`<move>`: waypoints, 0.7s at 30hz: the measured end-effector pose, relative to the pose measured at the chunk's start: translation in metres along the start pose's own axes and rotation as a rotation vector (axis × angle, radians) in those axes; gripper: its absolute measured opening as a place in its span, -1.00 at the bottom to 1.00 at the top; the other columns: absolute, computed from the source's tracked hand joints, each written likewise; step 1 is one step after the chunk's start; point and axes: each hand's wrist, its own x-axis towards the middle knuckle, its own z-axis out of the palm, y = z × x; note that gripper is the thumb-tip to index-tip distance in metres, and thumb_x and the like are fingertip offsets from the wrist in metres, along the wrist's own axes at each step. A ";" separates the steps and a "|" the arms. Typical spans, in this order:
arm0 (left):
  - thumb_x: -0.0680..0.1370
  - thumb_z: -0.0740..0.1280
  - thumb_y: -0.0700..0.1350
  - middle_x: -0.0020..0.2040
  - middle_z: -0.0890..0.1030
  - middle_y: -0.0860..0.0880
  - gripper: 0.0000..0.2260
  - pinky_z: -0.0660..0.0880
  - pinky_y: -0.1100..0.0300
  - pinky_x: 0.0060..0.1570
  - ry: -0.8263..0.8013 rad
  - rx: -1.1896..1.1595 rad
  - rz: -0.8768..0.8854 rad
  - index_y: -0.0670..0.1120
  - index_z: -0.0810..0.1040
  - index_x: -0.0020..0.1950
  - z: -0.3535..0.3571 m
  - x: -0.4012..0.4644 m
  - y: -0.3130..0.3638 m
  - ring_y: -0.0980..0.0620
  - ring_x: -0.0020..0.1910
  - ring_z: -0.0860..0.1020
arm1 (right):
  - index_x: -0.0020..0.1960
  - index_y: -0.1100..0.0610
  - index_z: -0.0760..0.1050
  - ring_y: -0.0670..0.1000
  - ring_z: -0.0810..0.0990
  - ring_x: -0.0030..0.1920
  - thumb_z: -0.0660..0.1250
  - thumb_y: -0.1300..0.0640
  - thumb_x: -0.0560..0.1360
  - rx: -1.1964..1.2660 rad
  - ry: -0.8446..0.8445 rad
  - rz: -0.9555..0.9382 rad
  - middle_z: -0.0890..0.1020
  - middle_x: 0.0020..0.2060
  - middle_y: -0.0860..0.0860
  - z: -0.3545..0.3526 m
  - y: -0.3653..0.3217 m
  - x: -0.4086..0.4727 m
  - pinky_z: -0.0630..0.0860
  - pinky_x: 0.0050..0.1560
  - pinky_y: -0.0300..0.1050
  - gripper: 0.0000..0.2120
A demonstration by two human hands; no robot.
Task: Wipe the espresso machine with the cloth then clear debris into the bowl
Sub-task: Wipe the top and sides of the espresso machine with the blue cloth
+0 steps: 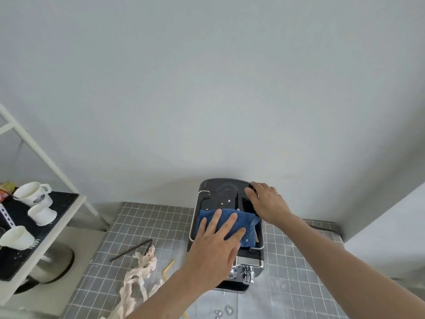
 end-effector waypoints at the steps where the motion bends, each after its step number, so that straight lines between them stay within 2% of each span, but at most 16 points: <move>1: 0.70 0.08 0.09 0.62 0.32 0.01 -0.61 0.36 -0.32 0.44 0.008 0.025 0.002 0.17 0.42 0.51 0.003 0.002 -0.002 -0.22 0.61 0.25 | 0.55 0.04 0.35 0.21 0.41 0.44 -0.01 -0.22 0.72 0.025 0.000 0.002 0.48 0.49 0.06 0.000 0.001 0.002 0.39 0.42 0.22 -0.47; 6: 0.64 0.27 0.02 0.61 0.34 -0.01 -0.59 0.35 -0.37 0.43 -0.018 0.035 0.003 0.13 0.44 0.50 0.008 0.024 -0.011 -0.25 0.60 0.24 | 0.50 0.03 0.42 0.19 0.45 0.40 0.01 -0.21 0.72 0.051 0.031 -0.008 0.53 0.44 0.05 0.000 0.004 0.006 0.42 0.39 0.21 -0.50; 14: 0.66 0.23 -0.11 0.67 0.16 0.08 -0.56 0.13 -0.37 0.53 -0.068 -0.021 0.056 0.05 0.31 0.55 0.003 0.070 -0.026 -0.18 0.67 -0.04 | 0.47 0.00 0.43 0.15 0.45 0.38 0.05 -0.25 0.70 0.080 0.025 0.007 0.54 0.40 0.00 0.000 0.005 0.008 0.43 0.37 0.18 -0.50; 21: 0.62 0.25 -0.14 0.64 0.25 0.09 -0.55 0.19 -0.37 0.50 -0.047 -0.041 0.060 0.05 0.30 0.51 0.000 0.051 -0.016 -0.17 0.67 0.00 | 0.50 0.00 0.40 0.15 0.43 0.40 0.02 -0.30 0.69 0.092 0.023 0.018 0.50 0.45 0.01 0.003 0.004 0.009 0.42 0.38 0.19 -0.45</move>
